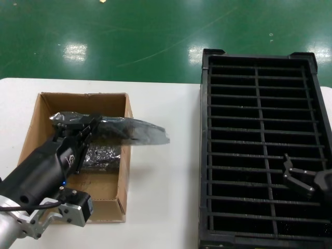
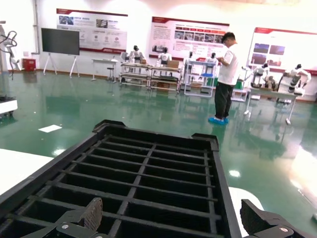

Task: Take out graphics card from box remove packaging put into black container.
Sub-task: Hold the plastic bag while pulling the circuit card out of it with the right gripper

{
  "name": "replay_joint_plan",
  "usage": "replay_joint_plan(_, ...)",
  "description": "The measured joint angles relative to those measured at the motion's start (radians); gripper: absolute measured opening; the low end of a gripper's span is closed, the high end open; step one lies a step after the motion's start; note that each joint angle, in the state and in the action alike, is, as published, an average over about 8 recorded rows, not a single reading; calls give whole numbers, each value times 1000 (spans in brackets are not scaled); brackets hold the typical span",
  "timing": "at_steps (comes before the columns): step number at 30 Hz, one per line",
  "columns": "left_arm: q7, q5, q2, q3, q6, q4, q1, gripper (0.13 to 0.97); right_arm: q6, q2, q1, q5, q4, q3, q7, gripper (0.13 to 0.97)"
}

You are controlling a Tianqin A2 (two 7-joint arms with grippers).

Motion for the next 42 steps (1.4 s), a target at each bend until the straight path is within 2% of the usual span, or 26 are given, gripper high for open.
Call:
replay_joint_plan(7,0,0,0,0,0,0,0,140,-73,13,35,12,24,-37,11,966)
replay_joint_plan(19,0,0,0,0,0,0,0,140,-195,104,146,-25,105,-274,174,948)
replay_joint_plan(28,0,0,0,0,0,0,0,140,-323,95,189,-11,54,-321,107,867)
replay_joint_plan(37,0,0,0,0,0,0,0,140,-389,74,203,8,1,-318,24,719)
replay_joint_plan(42,0,0,0,0,0,0,0,140,-392,70,205,8,-12,-307,6,588)
